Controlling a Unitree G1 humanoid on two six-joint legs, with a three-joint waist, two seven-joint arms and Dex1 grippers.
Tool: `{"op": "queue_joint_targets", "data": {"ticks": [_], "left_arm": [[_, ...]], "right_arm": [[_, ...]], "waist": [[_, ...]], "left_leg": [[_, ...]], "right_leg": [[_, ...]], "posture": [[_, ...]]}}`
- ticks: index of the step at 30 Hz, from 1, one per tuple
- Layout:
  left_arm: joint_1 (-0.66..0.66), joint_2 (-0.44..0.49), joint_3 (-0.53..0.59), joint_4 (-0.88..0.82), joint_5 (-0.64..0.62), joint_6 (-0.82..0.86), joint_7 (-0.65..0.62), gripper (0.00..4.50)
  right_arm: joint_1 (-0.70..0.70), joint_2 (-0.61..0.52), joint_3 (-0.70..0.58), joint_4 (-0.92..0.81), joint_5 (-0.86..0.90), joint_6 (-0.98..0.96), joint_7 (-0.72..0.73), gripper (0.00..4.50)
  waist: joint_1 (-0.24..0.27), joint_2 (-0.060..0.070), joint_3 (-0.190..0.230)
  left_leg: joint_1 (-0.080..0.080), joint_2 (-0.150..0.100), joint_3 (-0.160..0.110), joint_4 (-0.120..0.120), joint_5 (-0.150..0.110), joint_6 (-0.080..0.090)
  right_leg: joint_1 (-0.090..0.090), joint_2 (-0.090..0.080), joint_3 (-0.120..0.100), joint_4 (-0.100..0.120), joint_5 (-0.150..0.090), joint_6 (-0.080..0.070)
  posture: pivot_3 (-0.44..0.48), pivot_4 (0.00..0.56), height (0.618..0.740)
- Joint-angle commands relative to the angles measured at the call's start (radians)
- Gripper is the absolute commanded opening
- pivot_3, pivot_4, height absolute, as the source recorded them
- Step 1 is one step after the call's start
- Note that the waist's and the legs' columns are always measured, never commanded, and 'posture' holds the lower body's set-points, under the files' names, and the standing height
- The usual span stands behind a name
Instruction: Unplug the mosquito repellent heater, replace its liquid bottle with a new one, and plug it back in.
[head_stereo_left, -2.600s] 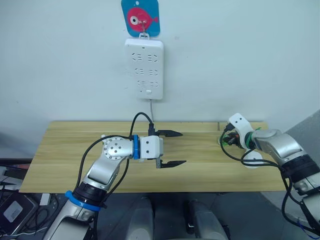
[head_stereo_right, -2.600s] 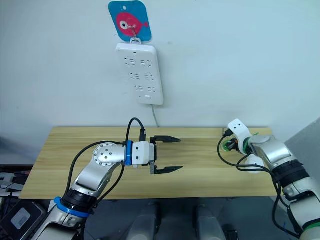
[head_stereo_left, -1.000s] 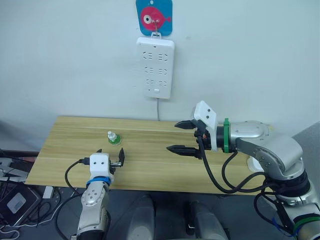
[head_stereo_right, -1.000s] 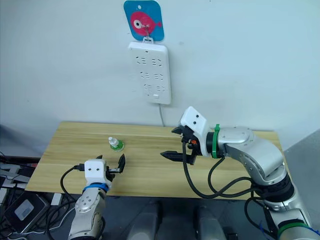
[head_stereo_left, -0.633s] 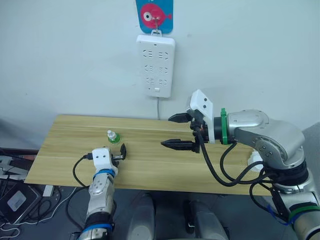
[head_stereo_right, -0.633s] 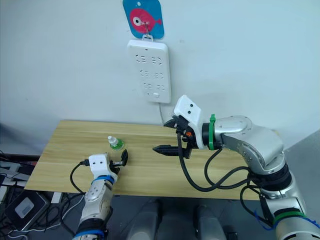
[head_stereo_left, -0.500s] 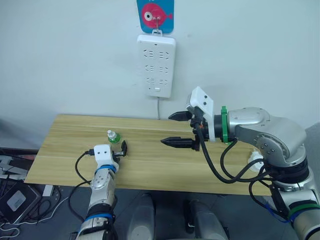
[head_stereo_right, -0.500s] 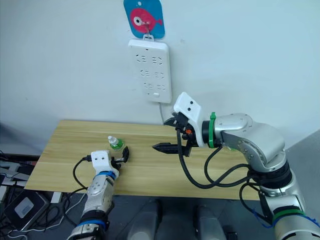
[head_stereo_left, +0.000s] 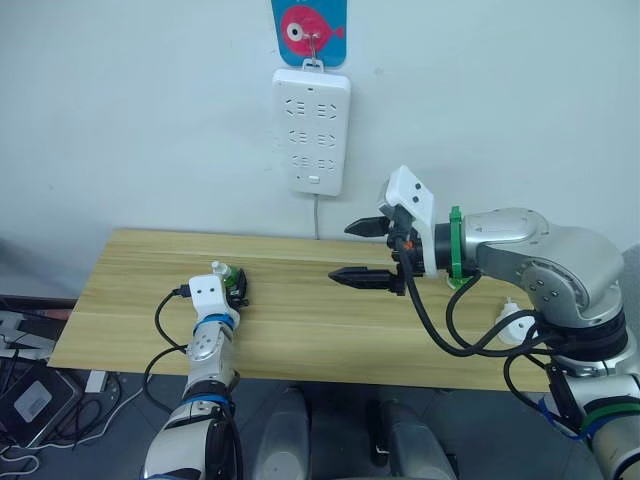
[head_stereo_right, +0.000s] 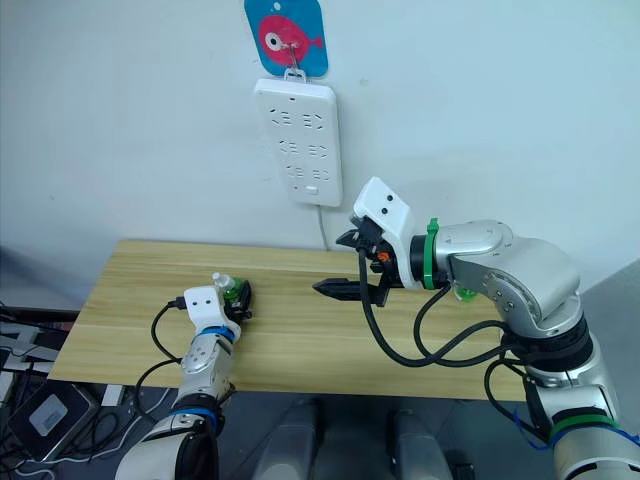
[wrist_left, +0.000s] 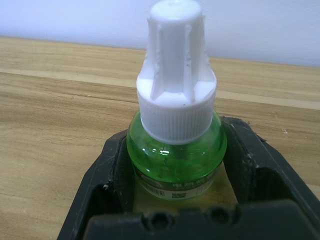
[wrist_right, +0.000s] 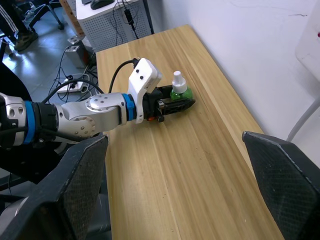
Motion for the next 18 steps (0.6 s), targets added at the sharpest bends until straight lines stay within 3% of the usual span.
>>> {"op": "queue_joint_targets", "data": {"ticks": [1,5,8,11,15,18], "left_arm": [[0.036,0.02,-0.07,-0.08,0.058,-0.003,-0.054,2.29],[0.091,0.076,-0.239,-0.336,0.111,0.091,-0.28,2.29],[0.152,0.159,-0.384,-0.646,0.035,0.283,-0.564,2.29],[0.141,0.234,-0.467,-0.805,-0.027,0.448,-0.756,2.29],[0.076,0.31,-0.543,-0.84,-0.055,0.523,-0.973,2.29],[-0.021,0.323,-0.574,-0.755,-0.041,0.502,-1.089,2.29]], "right_arm": [[0.066,-0.017,-0.066,-0.029,-0.003,-0.053,-0.016,4.5],[0.216,-0.074,-0.072,-0.067,-0.049,-0.153,-0.014,4.5],[0.341,-0.092,-0.05,-0.082,-0.097,-0.258,-0.005,4.5],[0.401,-0.081,-0.021,-0.072,-0.135,-0.337,0.001,4.5],[0.423,-0.056,0.01,-0.047,-0.176,-0.409,0.003,4.5],[0.42,-0.019,0.015,-0.038,-0.179,-0.43,-0.01,4.5]], "waist": [[0.001,0.0,0.0],[0.016,-0.001,-0.001],[0.024,-0.001,-0.001],[0.022,-0.001,-0.001],[0.002,-0.001,-0.002],[-0.007,-0.001,-0.002]], "left_leg": [[0.0,0.0,0.0,0.0,0.0,0.0],[-0.001,-0.001,-0.001,-0.001,0.0,-0.001],[-0.001,0.0,0.0,-0.001,-0.001,-0.002],[-0.001,0.0,0.0,-0.001,0.0,-0.002],[0.0,0.001,0.0,0.001,0.0,-0.002],[0.0,0.001,0.0,0.003,0.0,-0.001]], "right_leg": [[0.0,0.0,0.0,0.0,0.0,0.0],[0.0,-0.001,-0.002,-0.001,0.0,0.0],[-0.001,-0.001,-0.001,-0.001,0.002,-0.004],[-0.001,0.0,-0.001,0.0,0.001,-0.002],[0.0,0.002,0.001,0.0,0.0,-0.001],[0.0,0.002,0.001,0.001,0.0,-0.001]], "posture": [[0.284,0.26,0.74],[0.287,0.243,0.74],[0.29,0.222,0.74],[0.281,0.21,0.74],[0.248,0.199,0.74],[0.222,0.195,0.74]]}}
